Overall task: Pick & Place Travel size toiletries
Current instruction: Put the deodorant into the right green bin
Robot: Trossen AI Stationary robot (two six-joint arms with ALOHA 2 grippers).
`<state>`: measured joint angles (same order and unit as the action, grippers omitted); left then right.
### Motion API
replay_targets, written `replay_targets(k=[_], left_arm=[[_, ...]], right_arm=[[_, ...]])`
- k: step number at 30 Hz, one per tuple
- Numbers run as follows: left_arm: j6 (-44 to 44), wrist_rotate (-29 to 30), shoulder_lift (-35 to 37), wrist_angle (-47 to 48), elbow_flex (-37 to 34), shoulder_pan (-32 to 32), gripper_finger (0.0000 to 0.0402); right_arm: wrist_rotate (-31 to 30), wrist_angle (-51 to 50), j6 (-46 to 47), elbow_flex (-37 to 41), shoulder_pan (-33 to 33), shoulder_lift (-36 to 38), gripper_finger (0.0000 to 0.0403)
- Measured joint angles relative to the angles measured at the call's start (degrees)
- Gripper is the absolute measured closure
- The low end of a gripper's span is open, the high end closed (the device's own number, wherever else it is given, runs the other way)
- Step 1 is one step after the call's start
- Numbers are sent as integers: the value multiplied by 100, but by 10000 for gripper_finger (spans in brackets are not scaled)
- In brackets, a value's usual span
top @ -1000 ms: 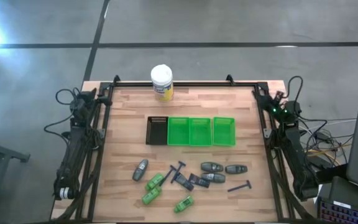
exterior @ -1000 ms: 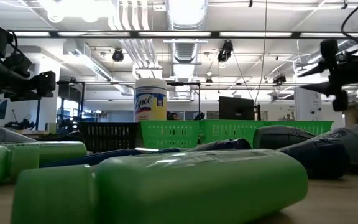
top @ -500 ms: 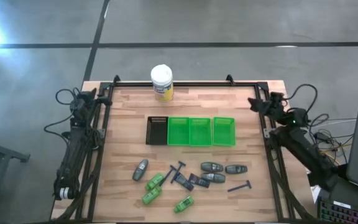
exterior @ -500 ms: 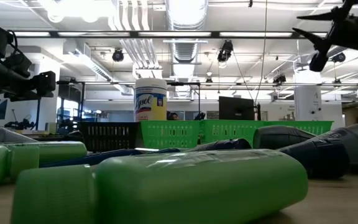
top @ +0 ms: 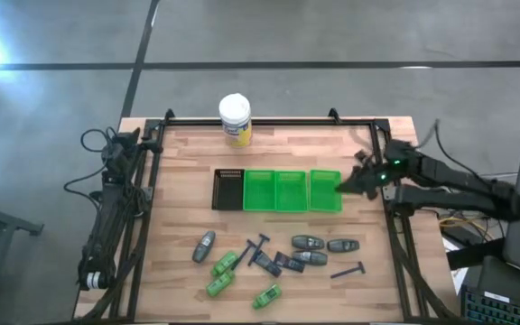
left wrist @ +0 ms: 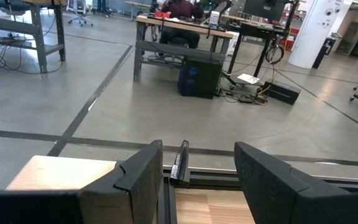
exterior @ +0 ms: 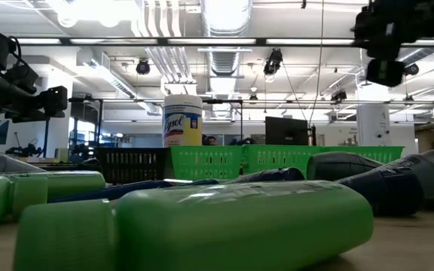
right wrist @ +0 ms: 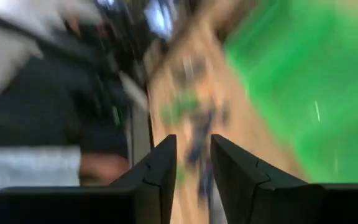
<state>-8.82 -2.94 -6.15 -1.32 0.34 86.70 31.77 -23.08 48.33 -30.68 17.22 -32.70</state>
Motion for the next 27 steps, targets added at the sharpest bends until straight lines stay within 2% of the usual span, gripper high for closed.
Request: replay_targets(k=[2,5,13,17,21,27], left_arm=[[0,0,0,0,0,0,197],[0,0,0,0,0,0,197],[0,0,2,0,0,0,197],[0,0,1,0,0,0,197],[0,0,2,1,0,0,197],[0,0,0,2,0,0,197]], right_arm=[[145,-720,-356,-297,-434,-378,314],[144,-1113,-528,-567,-987,-783,319],[169,-1150,671,-826,-2062,-1653,310],[-78,-1776,759,-815,-2472,-2098,279],[-406,-1780,972,-832,-2769,-2525,231],[-566,-1907,698,-1035,-3350,-3253,158]])
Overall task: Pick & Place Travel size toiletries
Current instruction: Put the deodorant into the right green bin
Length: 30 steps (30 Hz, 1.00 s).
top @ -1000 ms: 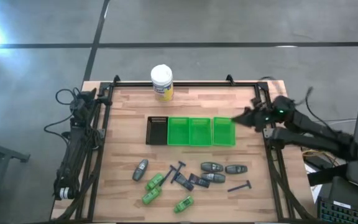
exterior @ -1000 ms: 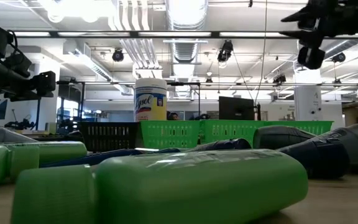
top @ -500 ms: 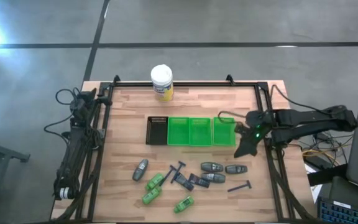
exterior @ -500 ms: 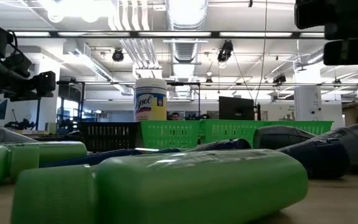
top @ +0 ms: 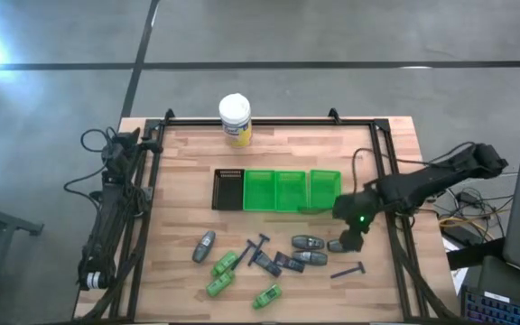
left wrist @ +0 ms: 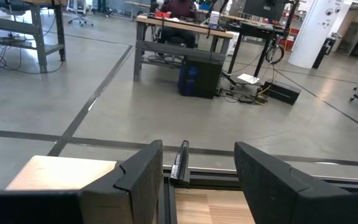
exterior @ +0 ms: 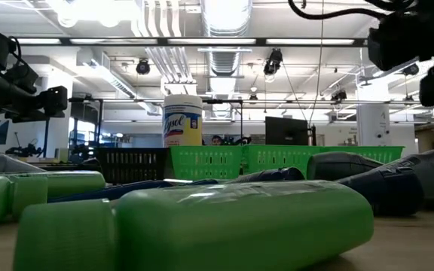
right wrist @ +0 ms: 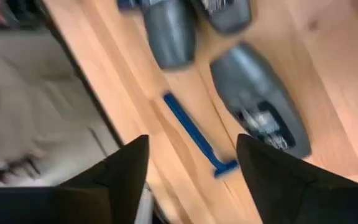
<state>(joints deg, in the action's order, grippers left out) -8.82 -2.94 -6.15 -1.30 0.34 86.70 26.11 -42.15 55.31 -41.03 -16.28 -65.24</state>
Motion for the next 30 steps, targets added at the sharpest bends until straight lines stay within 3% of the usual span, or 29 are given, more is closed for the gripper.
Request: replay_targets(k=[5,14,21,30], left_arm=[[0,0,2,0,0,0,197],[0,2,2,0,0,0,197],[0,2,2,0,0,0,197],[0,2,1,0,0,0,197]], right_arm=[[-213,-447,-438,-285,-745,-762,114],[-2020,-1023,-983,-1075,-1599,-1696,62],[-1993,-971,-946,-787,-1610,-1860,42],[-2339,-351,-1203,-111,-1608,-1866,53]])
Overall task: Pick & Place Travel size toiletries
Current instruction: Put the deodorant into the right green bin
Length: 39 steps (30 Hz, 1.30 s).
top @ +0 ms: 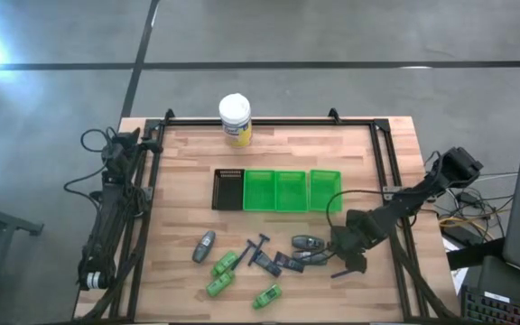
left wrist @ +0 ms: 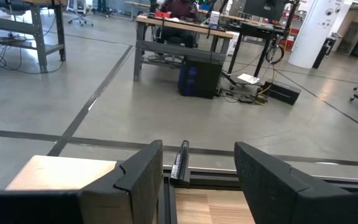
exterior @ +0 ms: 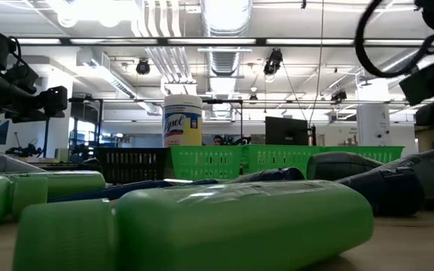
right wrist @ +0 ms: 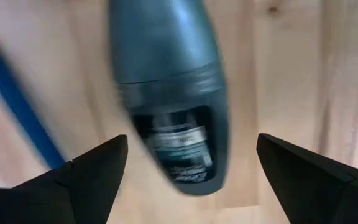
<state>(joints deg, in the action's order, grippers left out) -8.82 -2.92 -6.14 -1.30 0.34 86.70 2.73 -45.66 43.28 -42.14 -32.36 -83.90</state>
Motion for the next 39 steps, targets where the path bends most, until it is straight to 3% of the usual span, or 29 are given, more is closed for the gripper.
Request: replay_targets(k=[8,16,28,39], left_arm=[[0,0,1,0,0,0,197],[0,0,-2,0,0,0,197],[0,-1,1,0,0,0,197],[0,-1,-2,0,0,0,197]], right_arm=[[-140,563,-120,388,33,31,76],[-381,838,-748,297,51,25,101],[-244,1015,-1057,255,55,-123,90],[-314,964,-939,273,104,-133,186]])
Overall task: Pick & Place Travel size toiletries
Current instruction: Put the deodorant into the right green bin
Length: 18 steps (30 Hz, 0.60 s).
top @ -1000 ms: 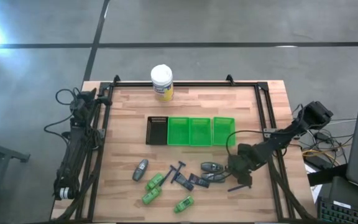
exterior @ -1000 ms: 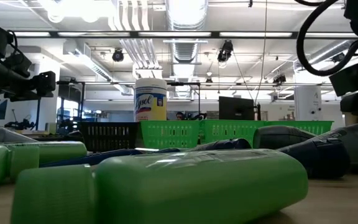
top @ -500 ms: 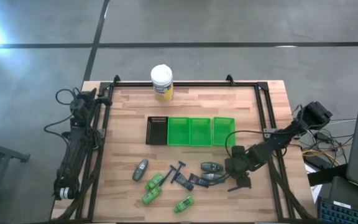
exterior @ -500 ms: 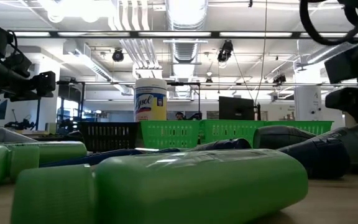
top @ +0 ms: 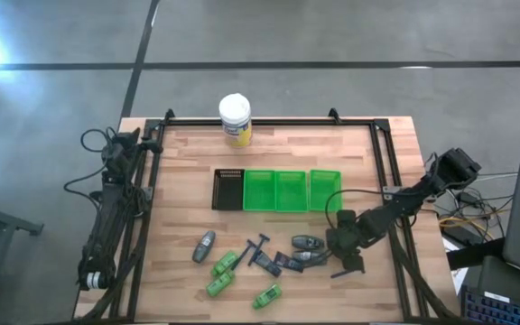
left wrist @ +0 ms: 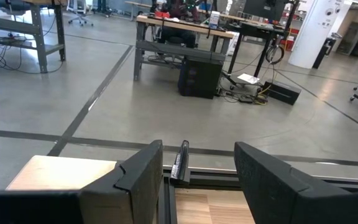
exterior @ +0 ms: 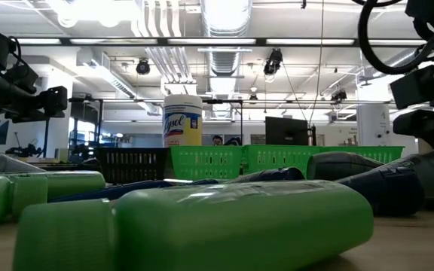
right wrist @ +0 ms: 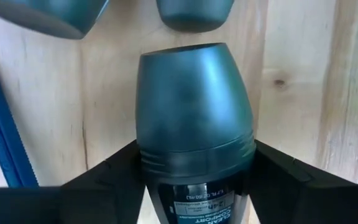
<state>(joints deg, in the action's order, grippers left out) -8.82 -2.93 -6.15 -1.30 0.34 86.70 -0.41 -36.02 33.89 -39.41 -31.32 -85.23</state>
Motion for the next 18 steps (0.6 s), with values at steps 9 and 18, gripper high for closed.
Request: replay_targets(k=[9,18], left_arm=[[0,0,0,-1,0,0,197],[0,1,0,0,0,0,197]], right_arm=[[75,-1044,626,-576,72,446,195],[-929,-1874,4453,-793,1086,2122,194]])
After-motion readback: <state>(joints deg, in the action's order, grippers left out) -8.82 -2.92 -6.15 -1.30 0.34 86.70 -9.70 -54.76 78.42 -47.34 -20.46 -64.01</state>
